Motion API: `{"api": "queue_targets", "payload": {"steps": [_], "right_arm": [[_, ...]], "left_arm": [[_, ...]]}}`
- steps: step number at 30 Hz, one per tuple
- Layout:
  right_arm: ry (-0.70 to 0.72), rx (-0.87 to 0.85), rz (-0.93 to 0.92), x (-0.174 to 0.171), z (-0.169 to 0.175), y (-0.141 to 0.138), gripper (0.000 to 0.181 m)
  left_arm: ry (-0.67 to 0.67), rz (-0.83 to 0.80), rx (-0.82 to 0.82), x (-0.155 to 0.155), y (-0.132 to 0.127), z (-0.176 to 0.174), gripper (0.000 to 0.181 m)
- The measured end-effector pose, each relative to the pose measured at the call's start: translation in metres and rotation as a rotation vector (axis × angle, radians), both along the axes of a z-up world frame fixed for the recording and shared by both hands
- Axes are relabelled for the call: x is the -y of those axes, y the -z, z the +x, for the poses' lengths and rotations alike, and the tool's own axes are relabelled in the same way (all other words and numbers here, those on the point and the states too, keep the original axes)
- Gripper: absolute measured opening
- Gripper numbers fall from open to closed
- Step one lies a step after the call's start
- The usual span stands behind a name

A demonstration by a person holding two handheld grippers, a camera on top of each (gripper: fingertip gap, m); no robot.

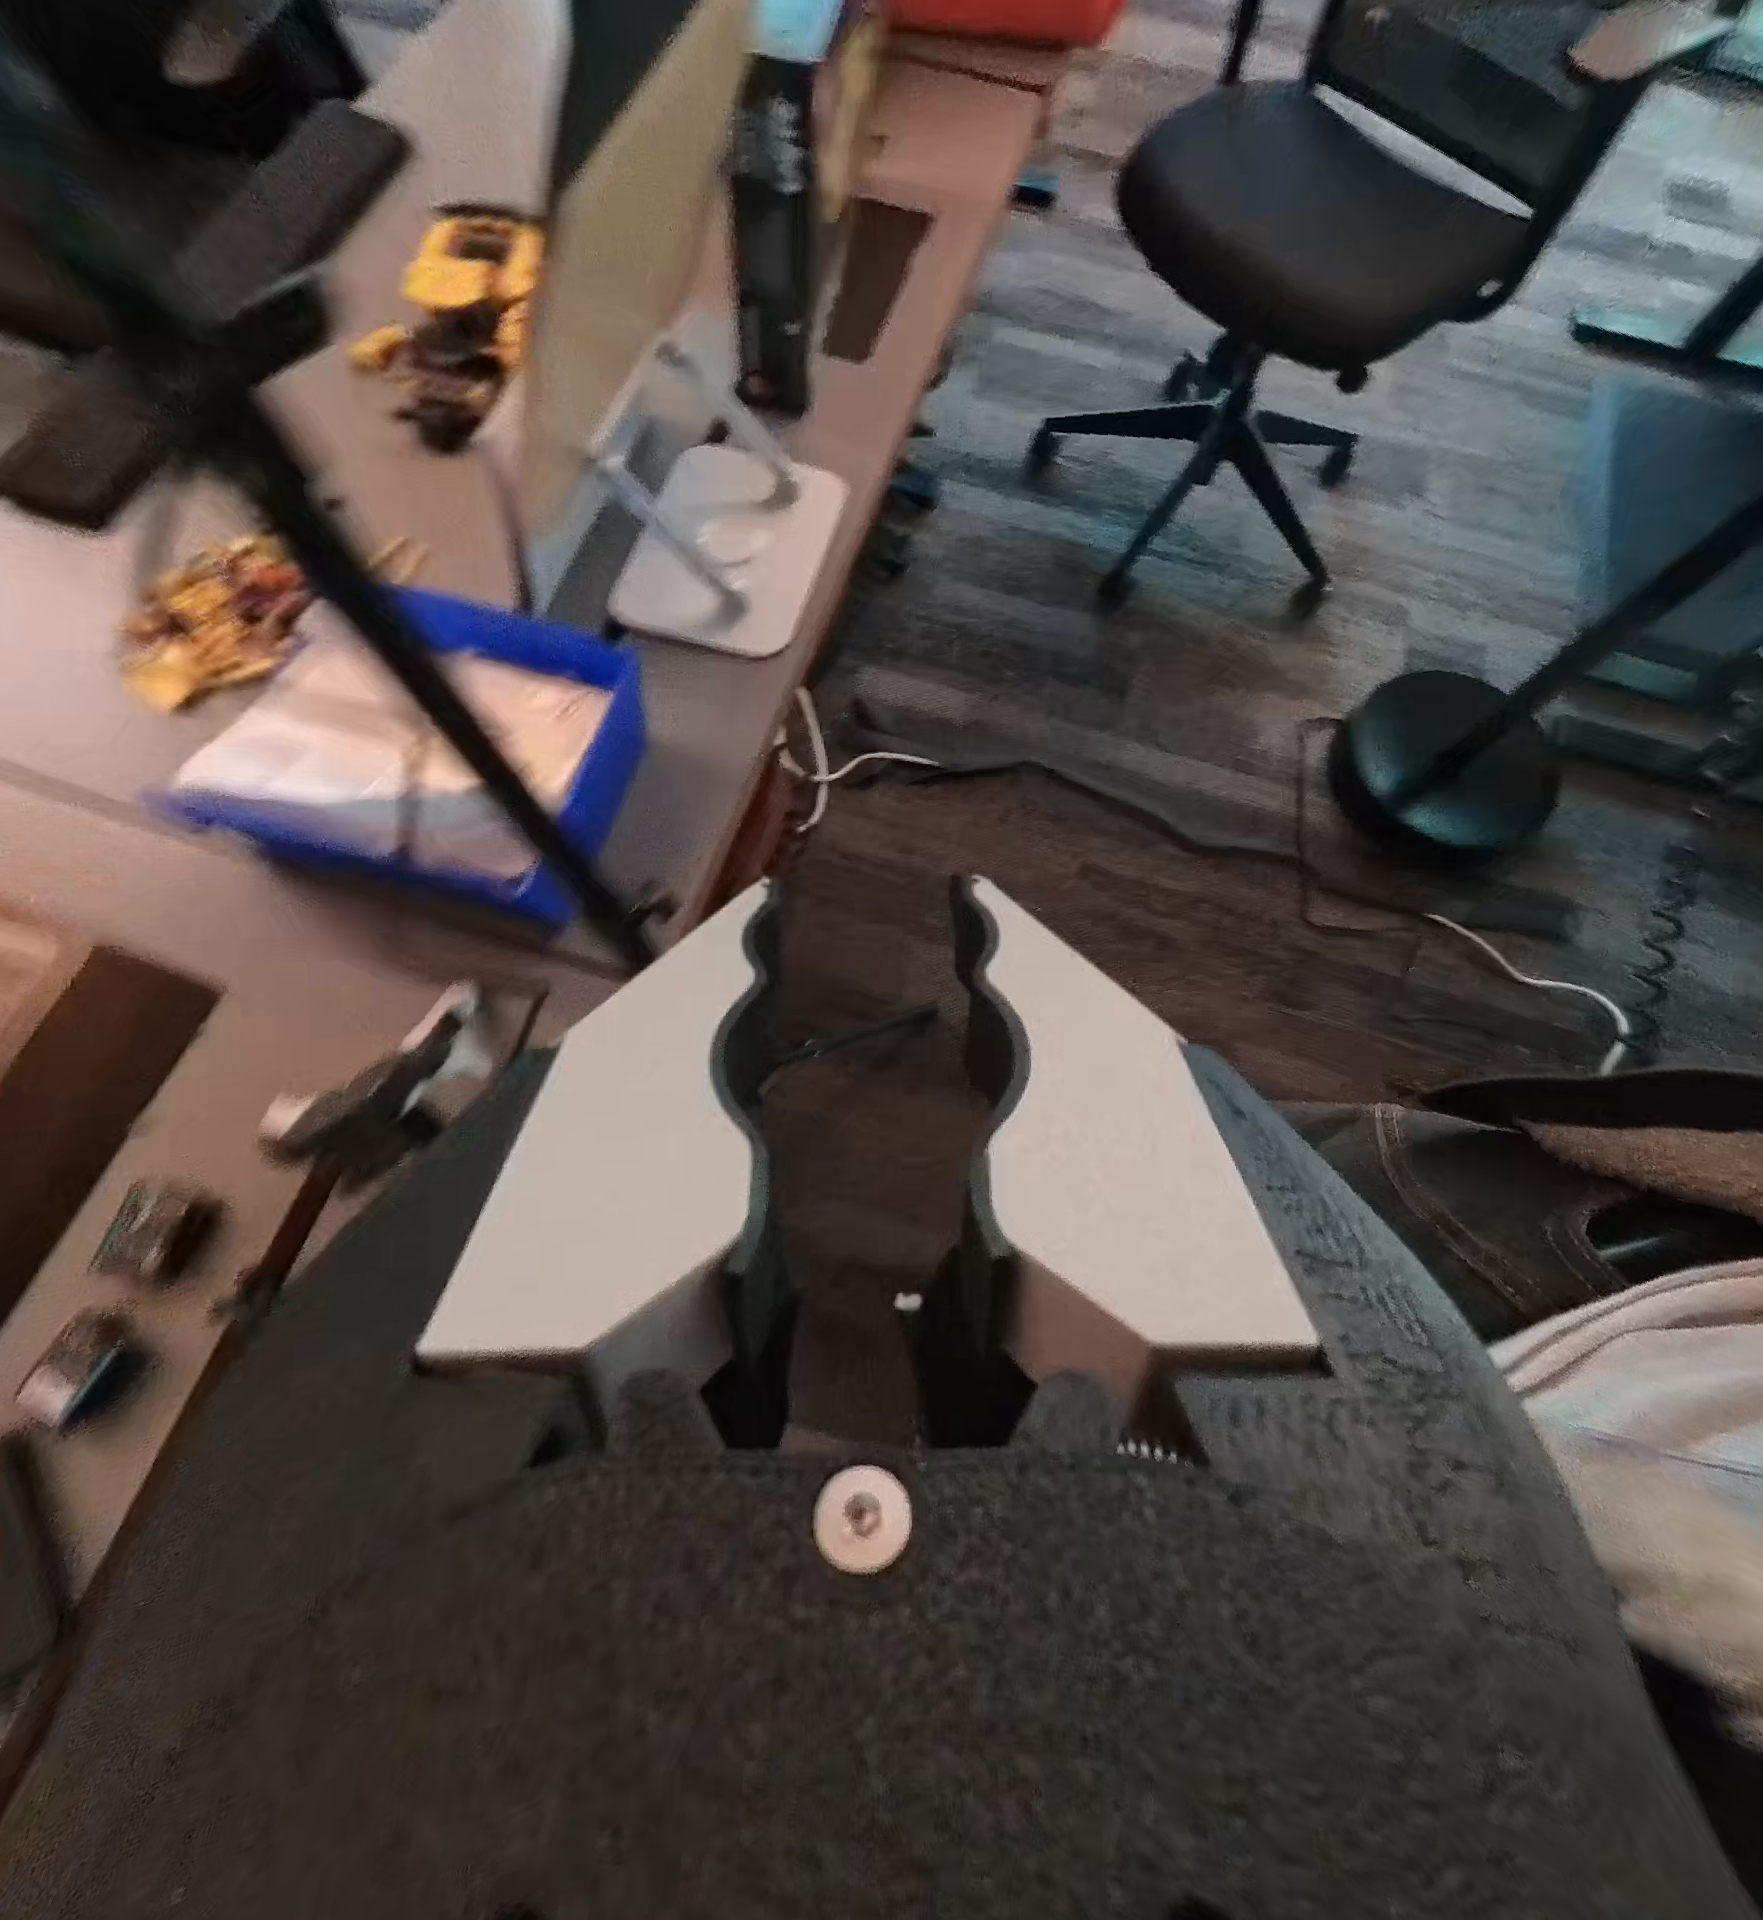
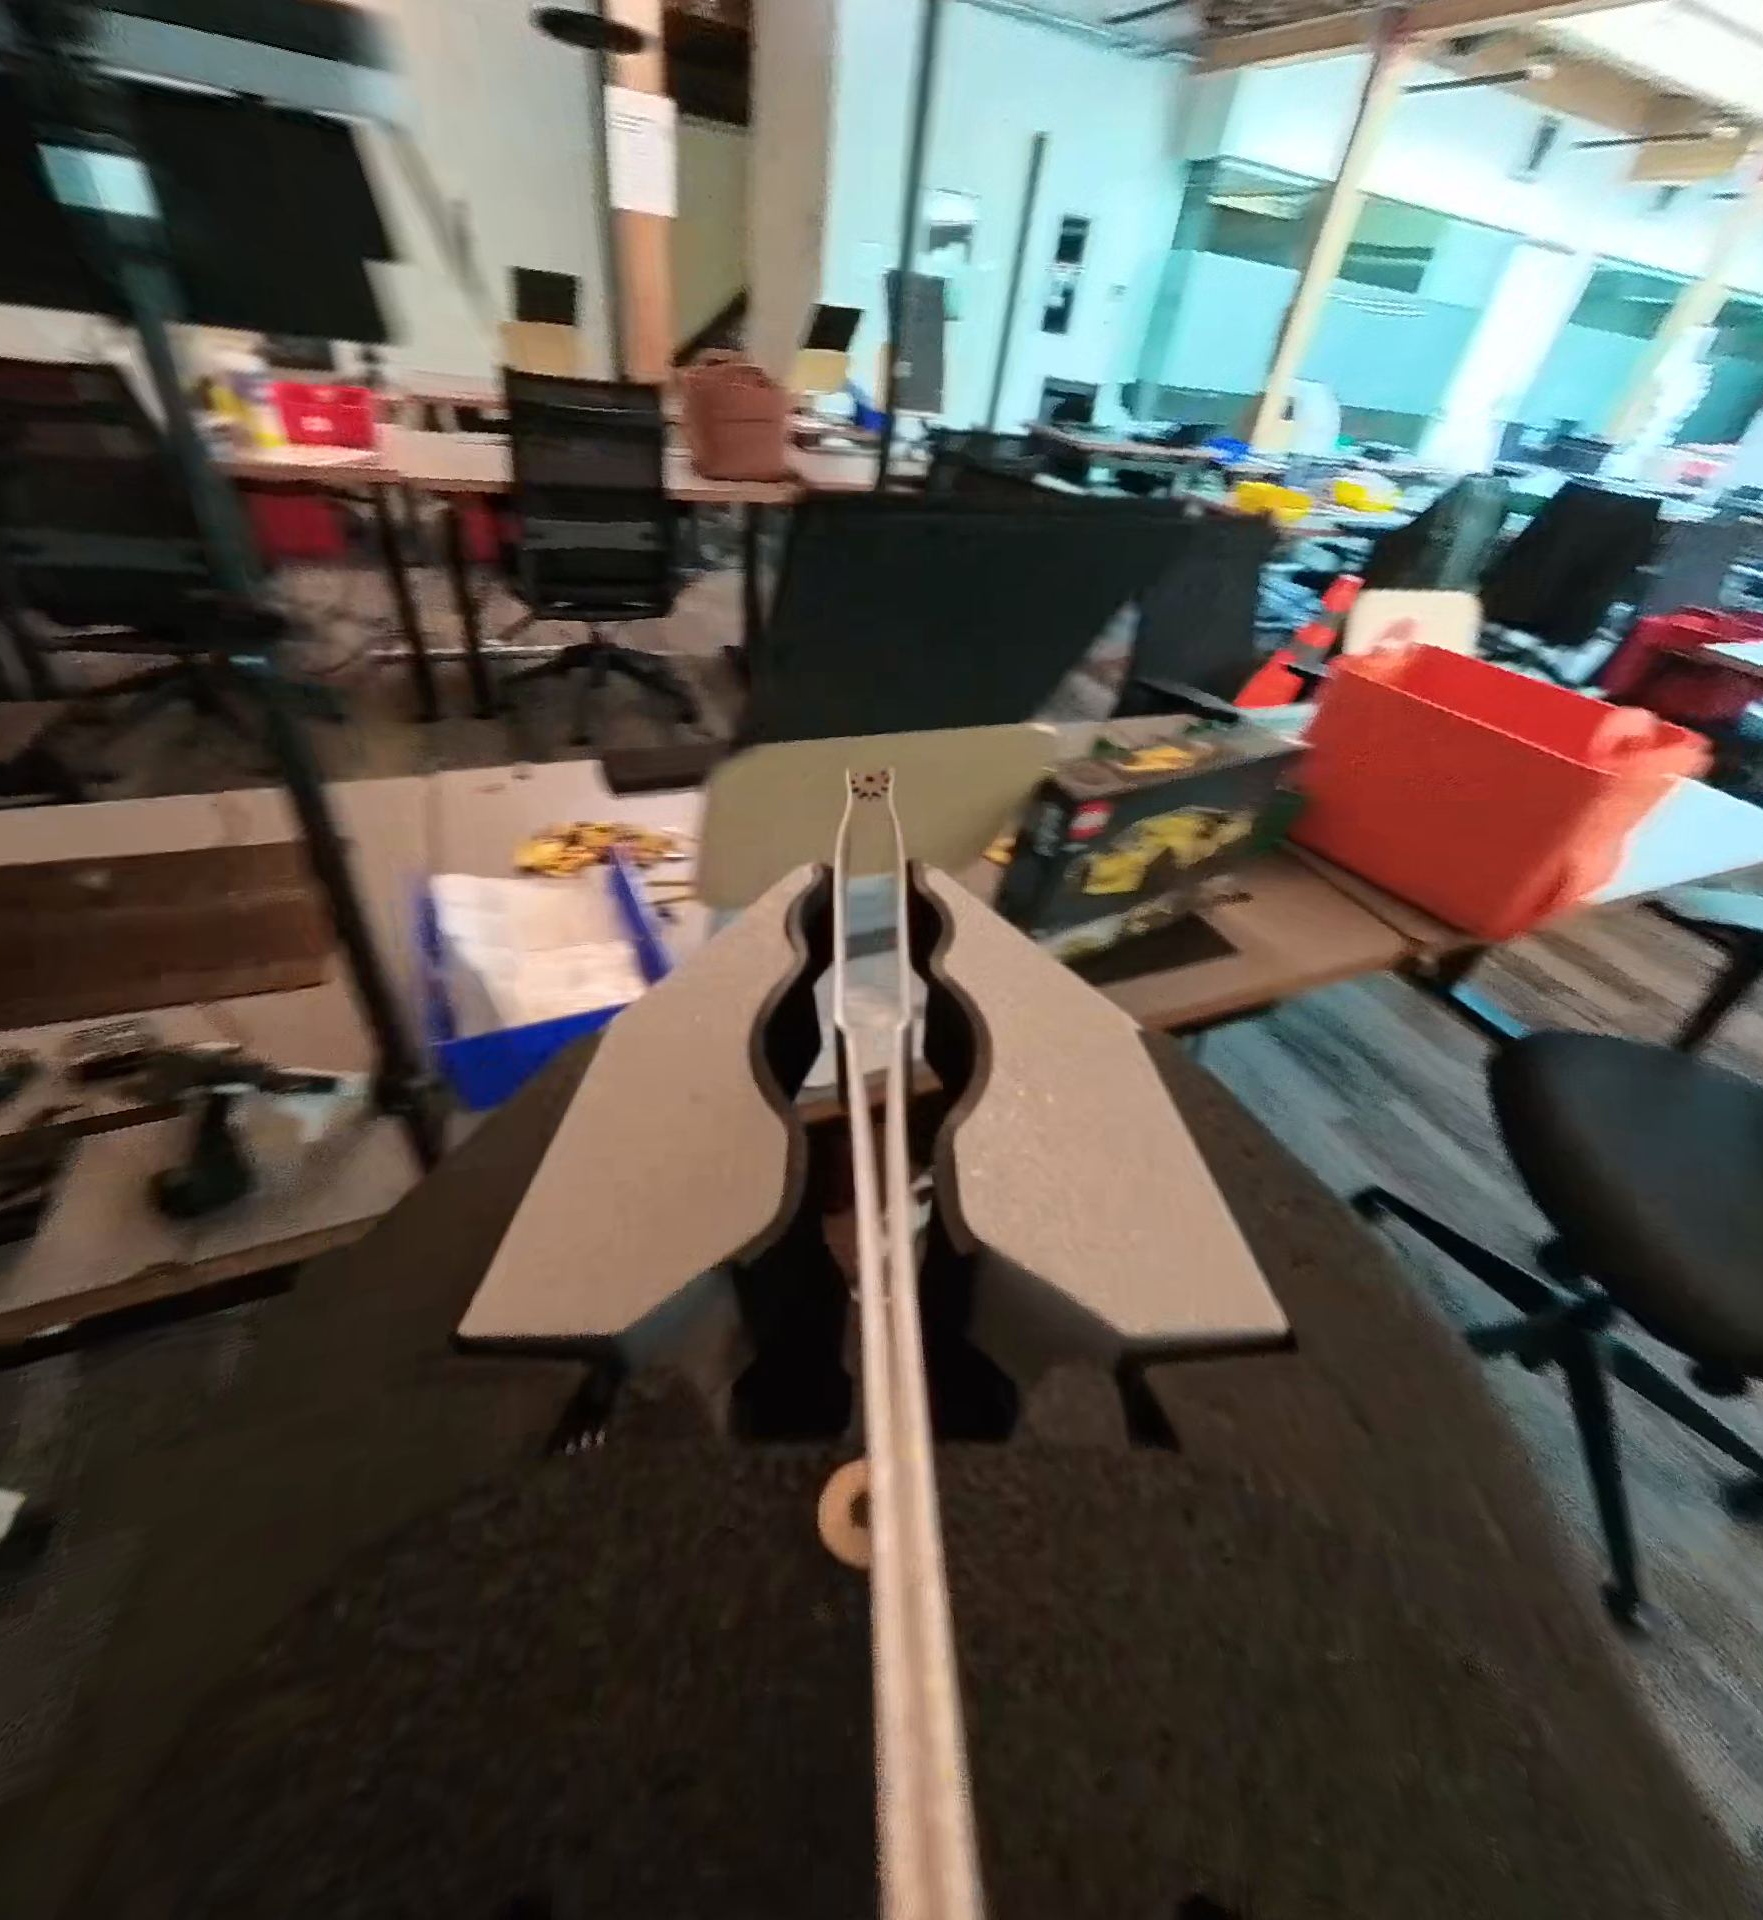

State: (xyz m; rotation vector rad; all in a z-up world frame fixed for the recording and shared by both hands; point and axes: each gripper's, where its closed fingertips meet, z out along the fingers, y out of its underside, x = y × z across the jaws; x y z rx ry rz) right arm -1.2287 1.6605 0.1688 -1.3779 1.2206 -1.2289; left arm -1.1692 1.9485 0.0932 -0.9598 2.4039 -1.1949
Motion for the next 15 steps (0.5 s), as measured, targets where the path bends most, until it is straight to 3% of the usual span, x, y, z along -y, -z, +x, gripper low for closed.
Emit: {"api": "queue_targets", "payload": {"steps": [5, 10, 15], "right_arm": [[0.148, 0.039, -0.001, 0.176, 0.004, 0.000, 0.013], [0.227, 0.096, -0.008, 0.336, 0.026, -0.028, 0.013], [0.270, 0.099, -0.026, 0.468, 0.071, -0.049, 0.013]], "left_arm": [[0.143, 0.022, -0.005, 0.182, 0.012, 0.041, 0.032], [0.242, 0.001, -0.056, 0.360, 0.003, 0.080, 0.032], [0.331, -0.039, -0.078, 0.503, -0.016, 0.124, 0.032]]}}
